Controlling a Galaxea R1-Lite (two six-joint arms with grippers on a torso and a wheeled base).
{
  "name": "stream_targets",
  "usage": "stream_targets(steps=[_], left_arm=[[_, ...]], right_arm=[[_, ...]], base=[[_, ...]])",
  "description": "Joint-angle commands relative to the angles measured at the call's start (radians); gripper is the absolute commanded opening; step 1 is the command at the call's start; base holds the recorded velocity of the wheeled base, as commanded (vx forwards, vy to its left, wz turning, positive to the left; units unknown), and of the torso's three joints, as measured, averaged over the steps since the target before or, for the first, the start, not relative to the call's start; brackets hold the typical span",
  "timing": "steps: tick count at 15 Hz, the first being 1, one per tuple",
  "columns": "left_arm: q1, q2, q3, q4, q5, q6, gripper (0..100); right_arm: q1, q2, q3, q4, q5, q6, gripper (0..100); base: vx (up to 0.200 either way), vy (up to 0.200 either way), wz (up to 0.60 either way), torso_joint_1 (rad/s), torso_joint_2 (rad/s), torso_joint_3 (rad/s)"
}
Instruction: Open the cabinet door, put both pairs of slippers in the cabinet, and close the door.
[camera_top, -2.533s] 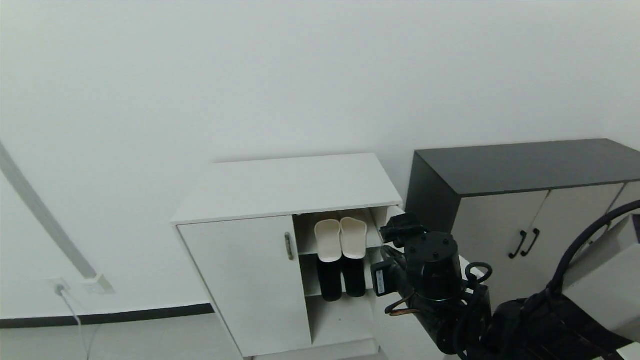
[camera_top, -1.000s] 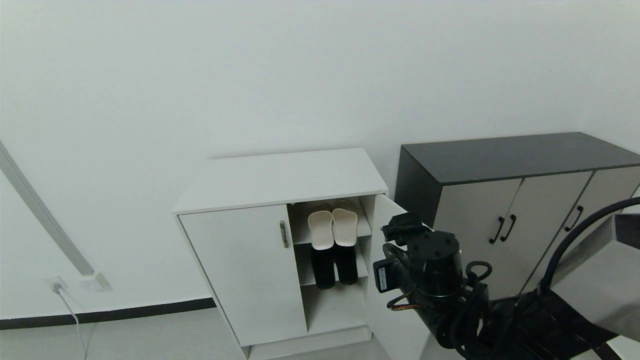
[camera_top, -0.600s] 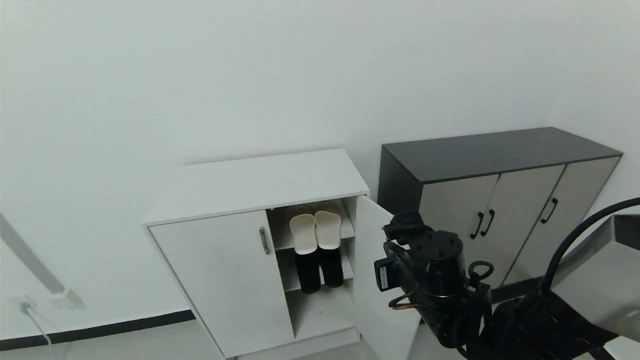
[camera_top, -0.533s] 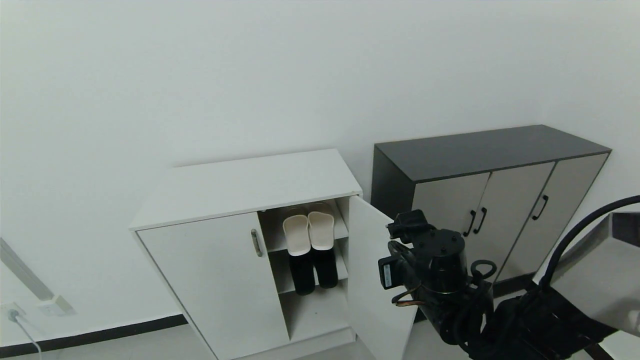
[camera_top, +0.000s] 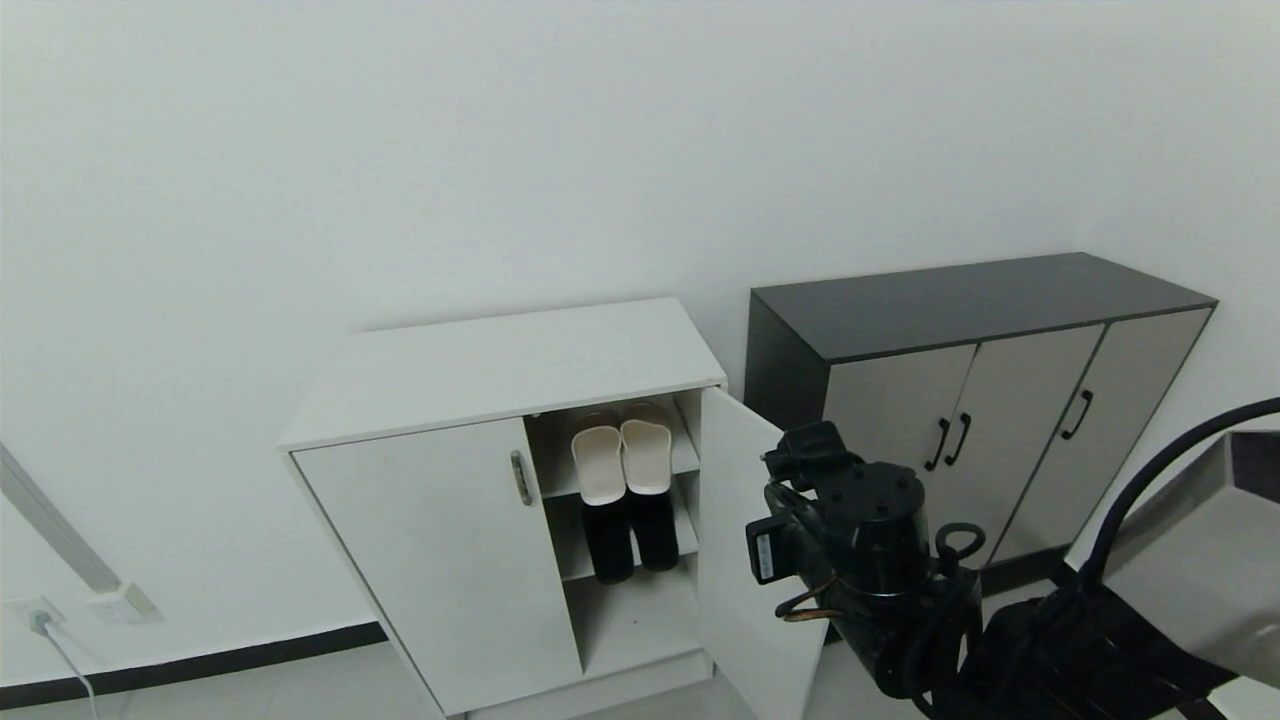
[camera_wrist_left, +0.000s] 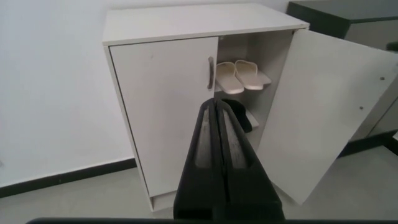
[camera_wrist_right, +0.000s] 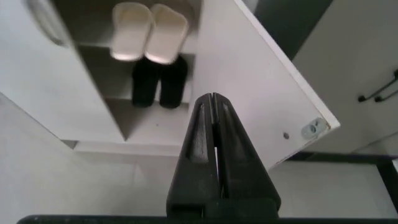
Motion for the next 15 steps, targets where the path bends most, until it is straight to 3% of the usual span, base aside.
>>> stream_targets(steps=[1, 4, 7, 9, 11, 15], left_arm=[[0.000, 0.001, 0.000, 0.001, 0.001, -0.002, 0], [0.000, 0.001, 0.000, 0.001, 0.001, 0.000, 0], [0.000, 0.001, 0.000, 0.001, 0.001, 0.000, 0], [0.000, 0.001, 0.000, 0.001, 0.001, 0.000, 0], [0.000, 0.001, 0.000, 0.001, 0.001, 0.000, 0], [0.000, 0.001, 0.000, 0.001, 0.001, 0.000, 0]], right_arm=[[-0.030, -0.001, -0.023, 0.003, -0.002, -0.019, 0], [-0.090, -0.007, -0.095, 0.061, -0.001, -0.016, 0], [-0.135, -0.010, -0.235, 0.264, 0.001, 0.062, 0], [-0.195, -0.010, -0.347, 0.451, 0.068, 0.148, 0], [-0.250, -0.003, -0.402, 0.534, 0.122, 0.194, 0], [-0.317, 0.048, -0.436, 0.546, 0.148, 0.202, 0]], base=[[0.000, 0.000, 0.00, 0.000, 0.00, 0.000], [0.000, 0.000, 0.00, 0.000, 0.00, 0.000], [0.000, 0.000, 0.00, 0.000, 0.00, 0.000], [0.000, 0.000, 0.00, 0.000, 0.00, 0.000], [0.000, 0.000, 0.00, 0.000, 0.00, 0.000], [0.000, 0.000, 0.00, 0.000, 0.00, 0.000]])
